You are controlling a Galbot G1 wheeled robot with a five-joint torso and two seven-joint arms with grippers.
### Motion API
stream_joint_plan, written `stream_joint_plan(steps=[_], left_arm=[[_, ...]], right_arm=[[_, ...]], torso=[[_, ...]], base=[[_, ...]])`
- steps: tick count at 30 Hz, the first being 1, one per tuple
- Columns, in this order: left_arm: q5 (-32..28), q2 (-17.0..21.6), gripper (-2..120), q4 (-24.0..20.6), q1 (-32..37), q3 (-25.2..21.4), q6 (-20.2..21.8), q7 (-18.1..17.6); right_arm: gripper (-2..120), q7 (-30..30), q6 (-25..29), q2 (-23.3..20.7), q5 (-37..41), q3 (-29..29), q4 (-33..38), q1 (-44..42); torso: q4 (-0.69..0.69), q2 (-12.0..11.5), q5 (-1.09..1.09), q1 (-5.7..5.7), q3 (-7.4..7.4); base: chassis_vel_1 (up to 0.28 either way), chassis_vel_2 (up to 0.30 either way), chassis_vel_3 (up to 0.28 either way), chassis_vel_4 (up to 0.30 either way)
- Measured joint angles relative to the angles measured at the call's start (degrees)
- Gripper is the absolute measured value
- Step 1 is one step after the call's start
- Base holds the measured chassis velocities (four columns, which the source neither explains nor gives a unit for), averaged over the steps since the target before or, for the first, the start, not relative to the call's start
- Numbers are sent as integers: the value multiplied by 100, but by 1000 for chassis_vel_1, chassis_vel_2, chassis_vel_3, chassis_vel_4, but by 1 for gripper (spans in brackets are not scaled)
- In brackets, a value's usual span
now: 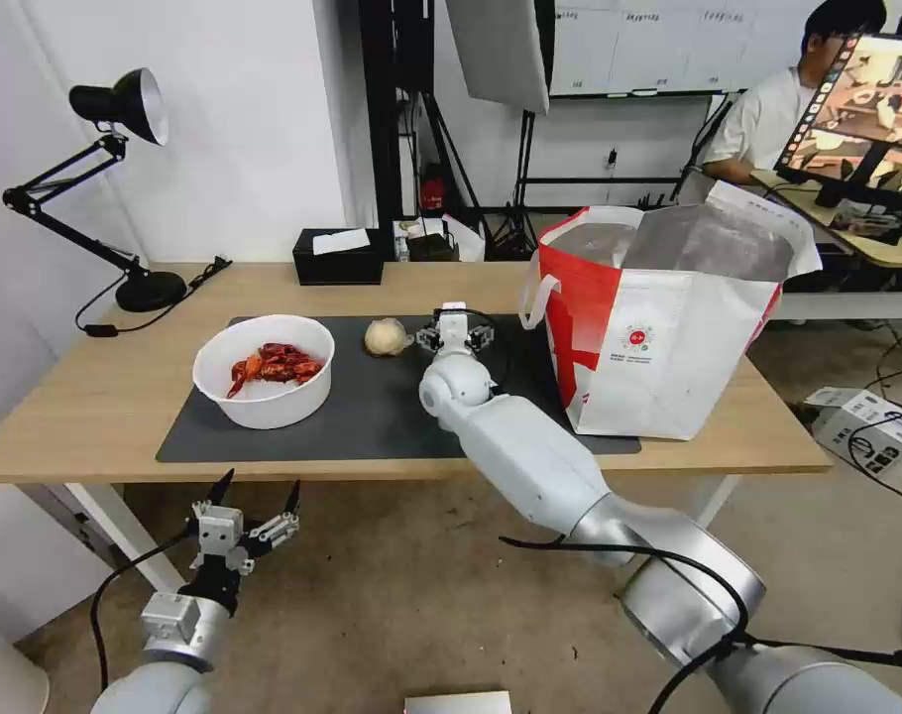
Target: Pick up the trash from the table and place it into the takeout bag.
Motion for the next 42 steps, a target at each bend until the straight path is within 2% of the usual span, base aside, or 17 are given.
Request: stream_joint_plan(steps=[11,14,17,22,25,26,29,30,33,34,37,38,39,40,41,42], left_arm=[[8,0,100,15,-28,24,-1,1],[9,0,100,19,-33,32,-1,1],[12,-3,100,19,-47,52,1,1],[16,-6,100,19,-51,63,4,1],[22,-7,100,14,-56,78,9,0],[22,-7,100,14,-56,78,9,0],[78,-3,100,12,-36,128,-5,-3],[78,-3,100,12,-36,128,-5,-3],[180,-3,100,12,19,218,-47,-1],[180,-3,100,12,19,218,-47,-1],[145,-69,100,-28,-85,214,25,-20],[145,-69,100,-28,-85,214,25,-20],[138,-69,100,-51,-94,218,50,-25],[136,-64,100,-63,-94,222,61,-27],[133,-57,100,-65,-90,223,66,-31],[133,-57,100,-65,-90,223,66,-31]], right_arm=[[100,-411,16,-6,134,153,-457,99],[95,-518,55,-22,149,170,-477,93],[80,-625,118,-42,154,170,-459,50],[71,-647,134,-57,164,170,-437,31],[53,-664,155,-86,217,168,-406,14],[53,-664,155,-86,217,168,-406,14],[39,-748,242,-133,255,158,-348,-20],[39,-748,242,-133,255,158,-348,-20],[23,-869,356,-204,285,150,-216,-105],[23,-869,356,-204,285,150,-216,-105],[11,-1023,520,-377,290,125,36,-237],[11,-1023,520,-377,290,125,36,-237],[3,-1092,604,-511,290,81,274,-307],[0,-1150,678,-670,288,27,529,-388],[0,-1179,749,-895,276,-55,946,-509],[0,-1179,749,-895,276,-55,946,-509]], torso=[[0,0,0,0,0],[0,0,0,0,0],[0,0,0,0,0],[0,0,0,0,0],[0,0,0,0,0],[0,0,0,0,0],[0,0,0,0,0],[0,0,0,0,0],[1,0,0,0,-1],[1,0,0,0,-1],[0,-1,1,0,0],[0,-1,1,0,0],[0,0,1,0,0],[1,0,1,0,0],[-1,0,1,0,0],[-1,0,1,0,0]], base=[[0,0,0,0],[0,0,0,0],[0,0,0,0],[0,0,0,0],[0,0,0,0],[0,0,0,0],[0,0,0,0],[0,0,0,0],[0,0,0,0],[0,0,0,0],[0,0,0,0],[0,0,0,0],[0,0,0,0],[0,0,0,0],[0,0,0,0],[0,0,0,0]])
